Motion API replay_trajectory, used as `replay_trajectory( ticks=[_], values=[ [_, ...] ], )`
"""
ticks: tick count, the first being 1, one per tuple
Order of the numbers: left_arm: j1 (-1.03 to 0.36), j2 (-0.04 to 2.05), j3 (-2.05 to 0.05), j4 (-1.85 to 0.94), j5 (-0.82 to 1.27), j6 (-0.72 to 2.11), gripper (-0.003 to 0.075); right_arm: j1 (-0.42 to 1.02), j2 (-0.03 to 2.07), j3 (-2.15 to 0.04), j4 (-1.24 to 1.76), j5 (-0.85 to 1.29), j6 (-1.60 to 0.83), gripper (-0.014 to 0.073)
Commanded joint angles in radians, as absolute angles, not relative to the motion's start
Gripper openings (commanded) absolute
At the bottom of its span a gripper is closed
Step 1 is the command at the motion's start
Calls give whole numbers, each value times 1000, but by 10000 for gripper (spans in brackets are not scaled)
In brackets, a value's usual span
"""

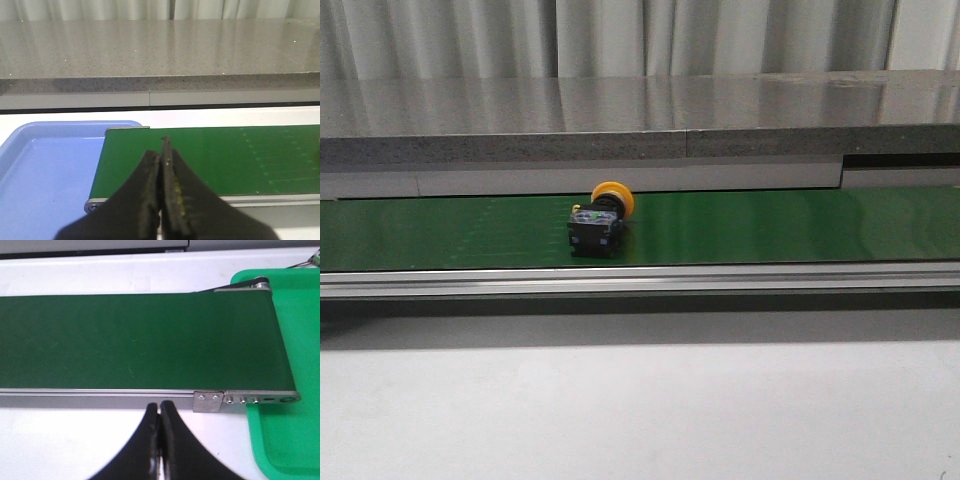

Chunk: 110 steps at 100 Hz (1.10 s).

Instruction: Move button from left to right

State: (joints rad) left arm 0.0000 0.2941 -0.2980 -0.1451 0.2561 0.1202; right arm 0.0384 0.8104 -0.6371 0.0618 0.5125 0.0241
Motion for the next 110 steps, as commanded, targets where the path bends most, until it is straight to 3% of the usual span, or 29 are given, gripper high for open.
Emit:
replay_trajectory(
  ticks=[1,32,39,56,65,110],
  values=[
    [-6,301,-326,-148,171,123,-20,35,865,-695,87,467,23,-67],
    [-6,301,-326,-148,171,123,-20,35,943,-697,130,476,23,-28],
    [-6,301,-326,-148,171,123,-20,35,943,-697,130,477,23,59],
    [-6,301,-326,-148,171,123,-20,35,943,-697,130,480,23,441],
    [-6,301,-326,-148,171,123,-20,35,943,-697,130,480,23,573],
    [-6,301,-326,-148,171,123,-20,89,1025,-787,208,478,23,592]
  ],
)
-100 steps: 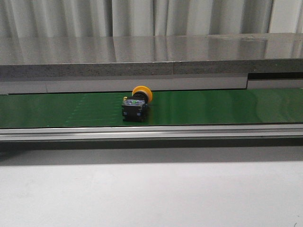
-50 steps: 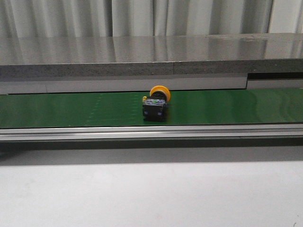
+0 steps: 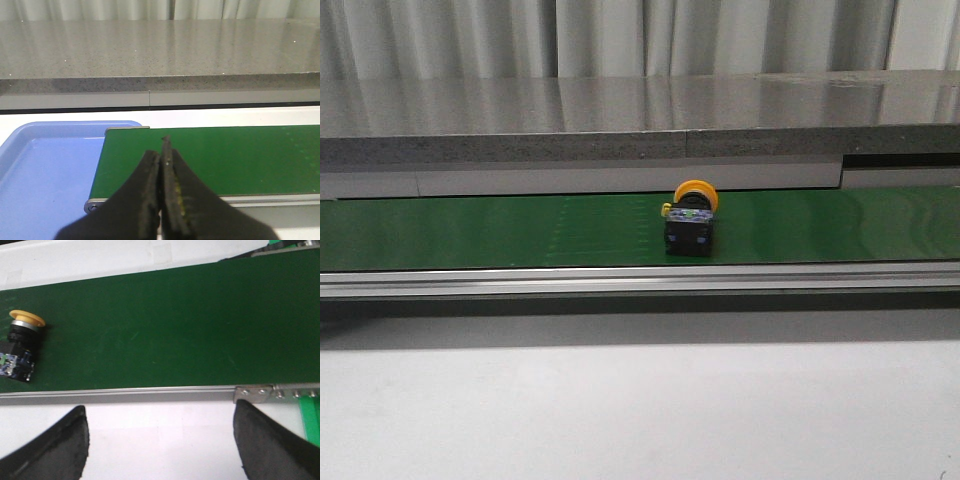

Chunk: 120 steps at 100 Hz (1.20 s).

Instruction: Move button from left to right

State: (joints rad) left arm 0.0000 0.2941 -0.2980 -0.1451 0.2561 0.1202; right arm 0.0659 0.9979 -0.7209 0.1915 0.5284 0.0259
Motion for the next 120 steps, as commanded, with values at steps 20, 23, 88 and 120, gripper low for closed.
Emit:
replay_trajectory(
  ticks=[20,23,88,120],
  values=[
    [-6,301,-326,-148,171,123,-20,179,1172,-882,208,476,23,592],
    [-6,301,-326,-148,171,123,-20,194,1202,-894,208,475,23,592],
    [-6,301,-326,-148,171,123,-20,292,1563,-1133,208,463,23,592],
    [-6,301,-326,-148,171,123,-20,292,1593,-1143,207,470,23,592]
  ],
)
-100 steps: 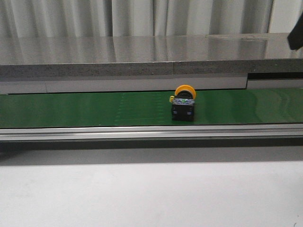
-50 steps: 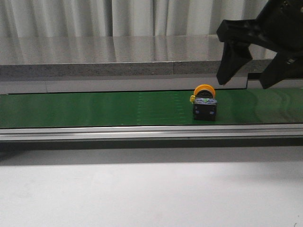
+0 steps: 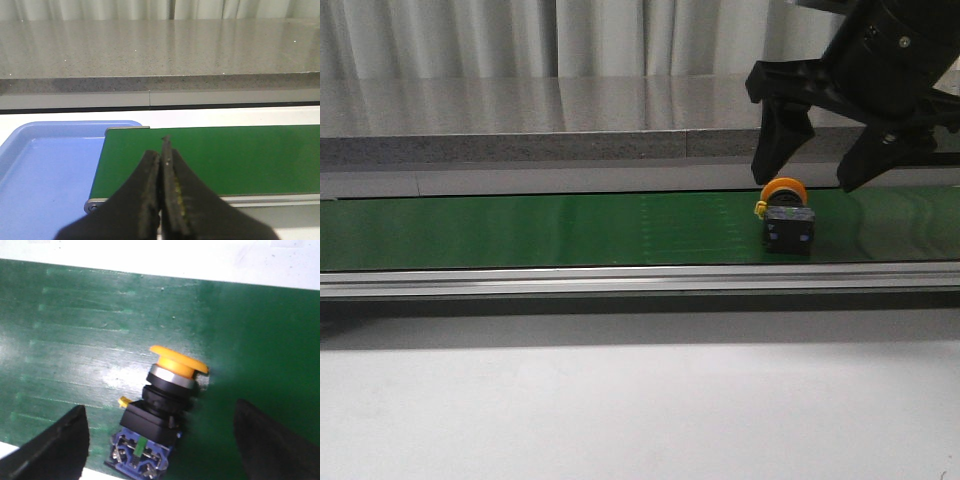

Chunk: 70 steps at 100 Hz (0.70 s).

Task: Move button from left to right
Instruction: 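Lower the right gripper onto the switch on the belt and close it, then lift the switch with the right gripper and lower it into the green tray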

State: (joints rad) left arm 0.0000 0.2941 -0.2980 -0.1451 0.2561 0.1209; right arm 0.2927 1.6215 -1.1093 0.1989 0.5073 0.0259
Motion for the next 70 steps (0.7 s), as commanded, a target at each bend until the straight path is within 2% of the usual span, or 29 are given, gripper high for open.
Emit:
replay_trajectory(
  ticks=[1,33,39,46,47,48,52,57,64,70],
  values=[
    [-6,301,-326,-148,171,123,-20,292,1595,-1143,207,470,23,592],
    [-6,301,-326,-148,171,123,-20,292,1663,-1143,204,503,22,575],
    [-6,301,-326,-148,171,123,-20,292,1672,-1143,202,515,22,515],
    [-6,301,-326,-148,171,123,-20,292,1674,-1143,201,528,22,408],
    [-6,301,-326,-148,171,123,-20,292,1674,-1143,201,530,22,363],
    [-6,301,-326,-148,171,123,-20,292,1674,-1143,200,531,22,363],
    [-6,301,-326,-148,171,123,-20,292,1672,-1144,200,534,22,255],
    [-6,301,-326,-148,171,123,-20,292,1670,-1146,200,539,22,164],
    [-6,301,-326,-148,171,123,-20,292,1664,-1147,200,544,22,95],
    [-6,301,-326,-148,171,123,-20,291,1654,-1147,199,547,22,90]
  ],
)
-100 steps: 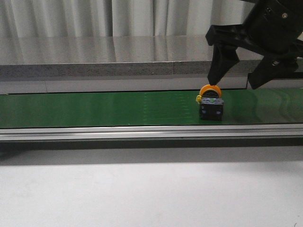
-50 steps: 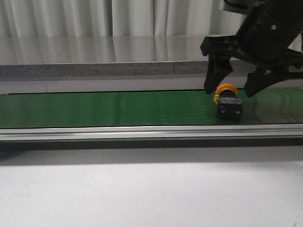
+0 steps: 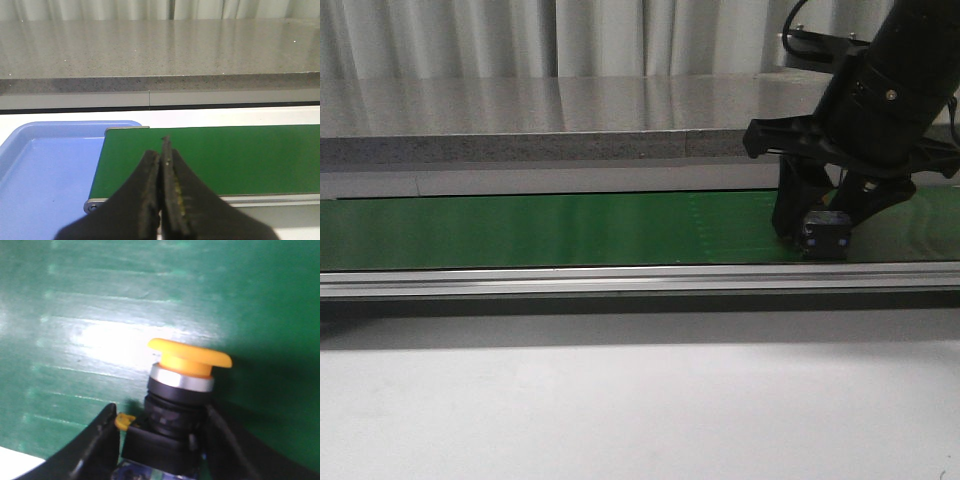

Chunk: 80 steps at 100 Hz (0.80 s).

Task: Move button from left to right
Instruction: 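Lift the switch with the right gripper and lower it into the green tray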

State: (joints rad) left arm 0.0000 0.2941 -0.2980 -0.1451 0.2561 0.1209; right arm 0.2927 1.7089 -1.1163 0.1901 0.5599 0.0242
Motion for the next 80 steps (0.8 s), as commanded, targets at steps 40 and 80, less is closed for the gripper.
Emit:
replay_trajectory(
  ticks=[40,80],
  values=[
    [-6,301,-326,-148,171,123,-20,199,1550,-1277,-42,737,9,90],
    [-6,301,-326,-148,171,123,-20,-199,1559,-1361,-43,734,-154,90]
  ],
)
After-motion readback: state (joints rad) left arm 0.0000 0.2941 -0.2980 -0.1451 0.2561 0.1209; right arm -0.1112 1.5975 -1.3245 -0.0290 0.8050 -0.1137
